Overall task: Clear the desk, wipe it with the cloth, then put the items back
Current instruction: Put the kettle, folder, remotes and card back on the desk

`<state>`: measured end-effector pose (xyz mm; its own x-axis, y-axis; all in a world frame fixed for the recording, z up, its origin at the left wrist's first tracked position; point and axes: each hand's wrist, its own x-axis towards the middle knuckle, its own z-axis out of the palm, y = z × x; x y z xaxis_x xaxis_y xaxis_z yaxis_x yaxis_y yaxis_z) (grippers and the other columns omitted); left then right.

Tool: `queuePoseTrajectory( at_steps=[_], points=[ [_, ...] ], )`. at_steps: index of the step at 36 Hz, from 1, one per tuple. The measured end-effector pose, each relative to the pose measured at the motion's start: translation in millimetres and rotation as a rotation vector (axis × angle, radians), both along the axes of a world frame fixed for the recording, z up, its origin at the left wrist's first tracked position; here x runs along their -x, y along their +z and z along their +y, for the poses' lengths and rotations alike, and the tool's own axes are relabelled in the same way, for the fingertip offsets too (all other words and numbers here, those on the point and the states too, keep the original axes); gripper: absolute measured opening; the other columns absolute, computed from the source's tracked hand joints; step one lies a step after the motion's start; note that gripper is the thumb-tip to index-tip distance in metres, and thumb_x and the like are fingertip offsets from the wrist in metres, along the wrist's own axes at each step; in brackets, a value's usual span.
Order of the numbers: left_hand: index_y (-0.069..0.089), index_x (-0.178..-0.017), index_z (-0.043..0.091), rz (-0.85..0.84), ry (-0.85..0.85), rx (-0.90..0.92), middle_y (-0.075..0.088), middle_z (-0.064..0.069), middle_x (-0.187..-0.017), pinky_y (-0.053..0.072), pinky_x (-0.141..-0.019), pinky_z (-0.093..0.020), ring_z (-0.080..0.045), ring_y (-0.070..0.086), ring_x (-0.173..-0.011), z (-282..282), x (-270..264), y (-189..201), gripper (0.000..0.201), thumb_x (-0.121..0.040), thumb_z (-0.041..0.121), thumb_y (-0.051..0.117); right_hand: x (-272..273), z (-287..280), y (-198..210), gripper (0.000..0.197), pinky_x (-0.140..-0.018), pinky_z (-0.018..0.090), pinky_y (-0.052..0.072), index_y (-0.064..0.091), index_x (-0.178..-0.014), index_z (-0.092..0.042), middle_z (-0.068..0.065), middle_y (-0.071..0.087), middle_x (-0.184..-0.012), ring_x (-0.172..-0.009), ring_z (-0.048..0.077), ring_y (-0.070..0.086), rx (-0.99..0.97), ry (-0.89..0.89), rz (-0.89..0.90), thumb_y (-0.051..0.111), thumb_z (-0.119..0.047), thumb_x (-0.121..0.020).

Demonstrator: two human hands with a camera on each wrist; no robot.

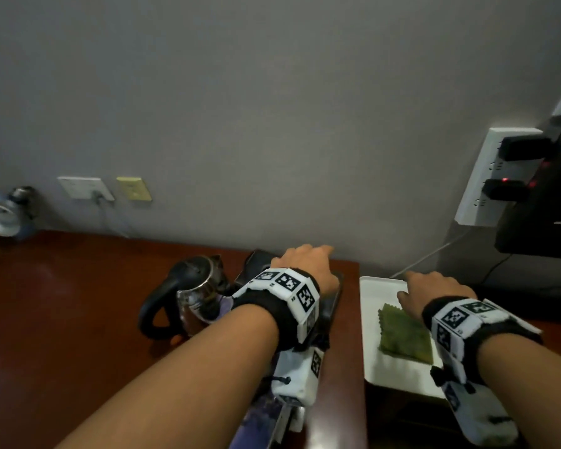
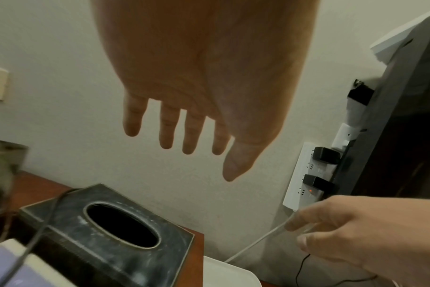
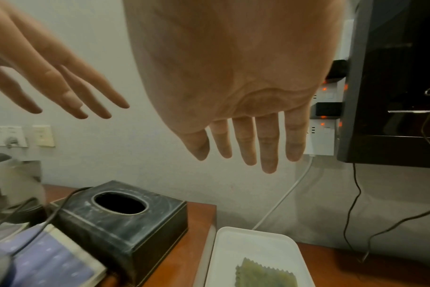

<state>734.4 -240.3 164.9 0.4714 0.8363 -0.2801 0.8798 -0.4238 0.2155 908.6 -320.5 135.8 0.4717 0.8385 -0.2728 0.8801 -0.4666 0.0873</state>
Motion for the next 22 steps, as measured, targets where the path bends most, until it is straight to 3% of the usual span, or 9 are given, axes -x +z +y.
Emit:
queuePoseTrajectory(
  at_steps=[3, 6, 10, 14, 17, 22],
  points=[
    [0.03, -0.149, 0.034, -0.011, 0.021, -0.018, 0.044, -0.005, -0.145, 0.038, -0.104, -0.053, -0.033, 0.043, -0.13, -15.6, 42.5, 2.4, 0.065, -0.089, 0.037, 0.055, 36.9, -11.4, 0.3, 0.04, -0.091, 0.034, 0.044, 0.05, -0.133, -0.028, 0.003, 0.056, -0.132, -0.116, 0.026, 0.057, -0.027, 0.062, -0.019, 0.041, -0.041, -0.096],
    [0.03, -0.149, 0.034, -0.025, 0.06, -0.029, 0.045, -0.005, -0.144, 0.04, -0.102, -0.052, -0.033, 0.044, -0.129, -30.6, 95.8, 5.3, 0.067, -0.087, 0.037, 0.056, 82.7, -23.6, 0.1, 0.035, -0.089, 0.034, 0.048, 0.056, -0.12, -0.035, -0.006, 0.063, -0.12, -0.106, 0.02, 0.062, -0.123, 0.147, -0.047, 0.037, -0.046, -0.093],
    [0.032, -0.148, 0.034, -0.017, 0.141, -0.045, 0.047, -0.007, -0.142, 0.043, -0.1, -0.051, -0.034, 0.047, -0.127, -51.8, 173.4, 7.7, 0.066, -0.087, 0.036, 0.057, 152.3, -31.1, -2.6, 0.029, -0.085, 0.036, 0.048, 0.055, -0.113, -0.026, 0.004, 0.062, -0.114, -0.101, 0.028, 0.062, -0.066, 0.195, 0.028, 0.042, -0.043, -0.093],
    [0.041, -0.14, 0.036, -0.002, 0.265, -0.03, 0.053, -0.008, -0.134, 0.045, -0.095, -0.051, -0.036, 0.052, -0.118, -70.2, 244.7, 13.2, 0.056, -0.086, 0.043, 0.054, 219.5, -29.2, 4.2, 0.034, -0.089, 0.037, 0.046, 0.052, -0.123, -0.027, 0.007, 0.058, -0.126, -0.111, 0.029, 0.058, -0.029, 0.3, 0.046, 0.043, -0.042, -0.095],
    [0.044, -0.136, 0.038, 0.009, 0.352, -0.013, 0.058, -0.005, -0.124, 0.048, -0.091, -0.05, -0.034, 0.056, -0.111, -77.1, 283.2, 17.4, 0.058, -0.08, 0.04, 0.06, 263.0, -22.9, 8.3, 0.038, -0.091, 0.037, 0.045, 0.05, -0.128, -0.027, 0.006, 0.056, -0.131, -0.116, 0.029, 0.056, -0.015, 0.381, 0.045, 0.041, -0.044, -0.096],
    [0.036, -0.145, 0.036, 0.022, 0.43, -0.022, 0.048, -0.004, -0.139, 0.044, -0.097, -0.049, -0.032, 0.049, -0.123, -71.6, 324.9, 17.6, 0.063, -0.085, 0.038, 0.059, 316.3, -6.3, 12.8, 0.036, -0.09, 0.037, 0.044, 0.048, -0.13, -0.028, 0.006, 0.055, -0.13, -0.116, 0.029, 0.054, -0.051, 0.48, 0.063, 0.037, -0.039, -0.098]
  ],
)
